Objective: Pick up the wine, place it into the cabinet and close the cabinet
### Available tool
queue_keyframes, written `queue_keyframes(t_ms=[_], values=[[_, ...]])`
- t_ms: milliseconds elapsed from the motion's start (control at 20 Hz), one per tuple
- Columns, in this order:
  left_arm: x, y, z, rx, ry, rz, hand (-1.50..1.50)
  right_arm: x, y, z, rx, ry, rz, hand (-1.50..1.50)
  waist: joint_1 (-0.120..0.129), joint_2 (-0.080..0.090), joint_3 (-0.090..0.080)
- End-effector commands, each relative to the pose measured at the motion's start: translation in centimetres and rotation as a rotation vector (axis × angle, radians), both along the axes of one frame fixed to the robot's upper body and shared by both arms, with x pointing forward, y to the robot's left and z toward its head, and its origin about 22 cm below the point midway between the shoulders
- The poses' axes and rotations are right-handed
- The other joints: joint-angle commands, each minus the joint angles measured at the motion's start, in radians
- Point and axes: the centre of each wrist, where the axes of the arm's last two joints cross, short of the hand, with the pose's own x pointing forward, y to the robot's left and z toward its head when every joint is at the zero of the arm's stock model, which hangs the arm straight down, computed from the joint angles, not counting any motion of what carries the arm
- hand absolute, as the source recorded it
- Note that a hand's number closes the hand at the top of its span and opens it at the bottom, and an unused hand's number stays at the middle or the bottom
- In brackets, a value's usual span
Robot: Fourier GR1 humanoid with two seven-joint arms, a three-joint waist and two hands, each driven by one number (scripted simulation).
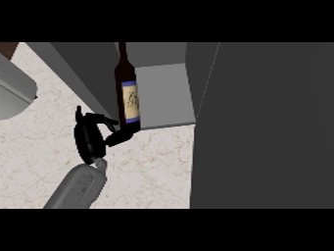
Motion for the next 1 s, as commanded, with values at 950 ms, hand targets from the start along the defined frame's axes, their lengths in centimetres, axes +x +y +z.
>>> queue_keyframes(t_ms=[950], values=[[0.4,-8.4,9.1,-0.385,-0.265,-0.519,-1.50,-0.8,-0.2,1.4,0.029,-0.007,-0.083,-1.50,0.064,-0.015,-0.008]])
